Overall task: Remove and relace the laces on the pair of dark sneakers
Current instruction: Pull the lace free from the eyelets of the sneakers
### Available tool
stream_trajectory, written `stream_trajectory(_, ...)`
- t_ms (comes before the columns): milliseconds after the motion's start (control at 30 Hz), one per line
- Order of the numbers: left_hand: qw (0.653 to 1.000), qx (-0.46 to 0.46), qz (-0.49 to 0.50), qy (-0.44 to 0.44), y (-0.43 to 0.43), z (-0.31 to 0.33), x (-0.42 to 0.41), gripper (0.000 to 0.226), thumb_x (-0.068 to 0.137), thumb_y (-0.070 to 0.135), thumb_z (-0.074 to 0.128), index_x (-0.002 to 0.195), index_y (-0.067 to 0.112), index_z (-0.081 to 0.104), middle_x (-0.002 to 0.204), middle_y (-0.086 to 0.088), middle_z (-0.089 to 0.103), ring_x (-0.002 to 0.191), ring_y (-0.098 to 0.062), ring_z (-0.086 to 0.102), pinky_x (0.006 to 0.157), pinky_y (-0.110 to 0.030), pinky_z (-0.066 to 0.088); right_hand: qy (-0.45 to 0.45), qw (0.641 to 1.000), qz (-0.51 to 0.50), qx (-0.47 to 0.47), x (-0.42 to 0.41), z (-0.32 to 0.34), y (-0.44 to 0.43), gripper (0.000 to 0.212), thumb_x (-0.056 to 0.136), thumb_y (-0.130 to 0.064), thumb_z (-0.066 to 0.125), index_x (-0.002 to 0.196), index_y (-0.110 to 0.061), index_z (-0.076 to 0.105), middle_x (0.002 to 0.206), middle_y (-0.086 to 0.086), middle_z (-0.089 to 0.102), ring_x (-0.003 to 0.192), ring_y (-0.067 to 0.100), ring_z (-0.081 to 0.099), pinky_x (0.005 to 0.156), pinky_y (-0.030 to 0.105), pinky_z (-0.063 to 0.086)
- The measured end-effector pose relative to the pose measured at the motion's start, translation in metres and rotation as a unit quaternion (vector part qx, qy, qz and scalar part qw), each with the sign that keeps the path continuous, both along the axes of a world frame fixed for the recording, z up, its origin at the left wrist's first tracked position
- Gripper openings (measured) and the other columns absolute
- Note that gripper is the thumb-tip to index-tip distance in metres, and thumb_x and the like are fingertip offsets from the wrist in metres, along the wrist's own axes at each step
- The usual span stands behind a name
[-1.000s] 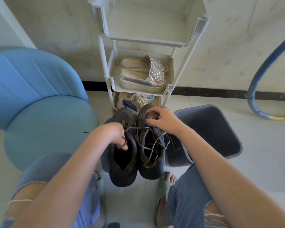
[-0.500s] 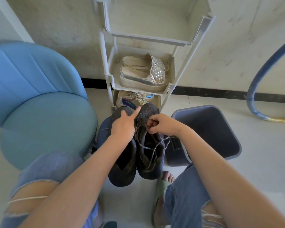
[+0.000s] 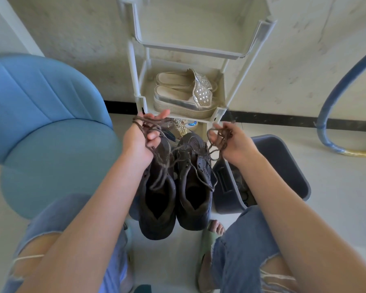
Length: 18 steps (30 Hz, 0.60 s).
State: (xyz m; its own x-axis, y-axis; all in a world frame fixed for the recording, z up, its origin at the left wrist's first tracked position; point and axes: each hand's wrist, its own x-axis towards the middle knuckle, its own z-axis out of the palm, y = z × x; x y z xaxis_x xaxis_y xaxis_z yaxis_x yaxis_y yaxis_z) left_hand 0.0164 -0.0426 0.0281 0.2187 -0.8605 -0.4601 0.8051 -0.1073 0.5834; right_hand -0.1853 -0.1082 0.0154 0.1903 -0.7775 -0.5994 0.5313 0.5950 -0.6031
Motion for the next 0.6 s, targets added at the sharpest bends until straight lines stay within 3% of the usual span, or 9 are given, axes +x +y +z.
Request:
stream_trajectory(133,0.999,0.013,-0.024,0.027,0.004,0.002,-0.002,0.037,0.103,0.032,0.028,0.073,0.018,0.045,0.041,0.008,0.042,0.025,-0.002,0.024,0.028,-0.015,0.015,-0.102,0.994,0.000,-0.039,-0.001,0.012,0.003,0.021,0.100,-0.013,0.035,0.096,-0.003,0.054,0.088,0.010,0.073,0.094,0.025,0.066,0.068,0.029,0.058)
stream_trajectory(200,1.000,0.024,0.011,-0.002,0.003,0.003,0.000,0.040,0.104,0.031,0.027,0.069,0.019,0.043,0.037,0.007,0.033,0.026,-0.003,0.022,0.029,-0.016,0.014,0.028,0.996,0.056,-0.059,0.005,0.009,0.005,0.019,0.100,-0.012,0.037,0.093,-0.001,0.052,0.069,0.008,0.068,0.072,0.022,0.067,0.074,0.033,0.056)
stream_trajectory(233,0.999,0.025,0.037,-0.016,0.003,0.004,0.003,0.043,0.104,0.030,0.026,0.067,0.019,0.044,0.036,0.008,0.033,0.027,-0.003,0.021,0.029,-0.016,0.014,0.176,0.972,0.131,-0.087,0.008,0.007,0.008,0.018,0.100,-0.013,0.039,0.093,-0.001,0.051,0.064,0.006,0.064,0.061,0.020,0.064,0.069,0.031,0.056)
stream_trajectory(300,0.997,-0.001,0.077,-0.019,0.001,0.007,0.009,0.051,0.105,0.033,0.022,0.063,0.019,0.048,0.035,0.008,0.034,0.026,-0.004,0.022,0.030,-0.012,0.014,0.494,0.779,0.342,-0.179,0.010,-0.002,0.014,0.015,0.099,-0.015,0.041,0.096,-0.004,0.051,0.067,0.005,0.057,0.056,0.018,0.057,0.058,0.026,0.053)
stream_trajectory(333,0.995,-0.014,0.096,-0.015,0.001,0.009,0.011,0.053,0.105,0.035,0.021,0.063,0.019,0.050,0.036,0.008,0.035,0.026,-0.004,0.023,0.031,-0.011,0.014,0.569,0.671,0.428,-0.207,0.011,-0.006,0.018,0.015,0.098,-0.014,0.042,0.094,-0.004,0.052,0.071,0.006,0.057,0.060,0.019,0.057,0.060,0.027,0.053)
stream_trajectory(367,0.993,-0.020,0.116,-0.015,0.000,0.011,0.013,0.050,0.105,0.037,0.021,0.066,0.020,0.049,0.037,0.008,0.035,0.027,-0.004,0.023,0.031,-0.012,0.015,0.596,0.604,0.485,-0.210,0.012,-0.009,0.021,0.015,0.097,-0.013,0.043,0.089,-0.004,0.052,0.074,0.008,0.056,0.064,0.022,0.056,0.064,0.030,0.052)
stream_trajectory(400,0.991,-0.022,0.132,-0.020,0.000,0.014,0.015,0.046,0.104,0.037,0.022,0.069,0.020,0.046,0.037,0.009,0.034,0.028,-0.004,0.022,0.032,-0.013,0.015,0.598,0.584,0.511,-0.202,0.013,-0.010,0.023,0.016,0.096,-0.012,0.044,0.085,-0.003,0.051,0.075,0.009,0.054,0.068,0.023,0.054,0.067,0.030,0.049)
stream_trajectory(500,0.986,-0.024,0.148,-0.075,-0.001,0.021,0.017,0.040,0.105,0.035,0.022,0.074,0.020,0.043,0.037,0.010,0.033,0.030,-0.005,0.021,0.033,-0.016,0.015,0.610,0.600,0.475,-0.206,0.014,-0.013,0.022,0.016,0.097,-0.018,0.047,0.093,-0.004,0.051,0.083,0.010,0.056,0.073,0.023,0.054,0.069,0.030,0.047)
stream_trajectory(600,0.981,-0.001,0.129,-0.145,0.000,0.021,0.016,0.039,0.105,0.031,0.022,0.076,0.018,0.045,0.036,0.010,0.033,0.030,-0.005,0.020,0.032,-0.019,0.017,0.562,0.622,0.509,-0.197,0.015,-0.016,0.023,0.049,0.086,-0.051,0.062,0.110,-0.009,0.054,0.095,0.007,0.060,0.082,0.020,0.057,0.079,0.031,0.047)
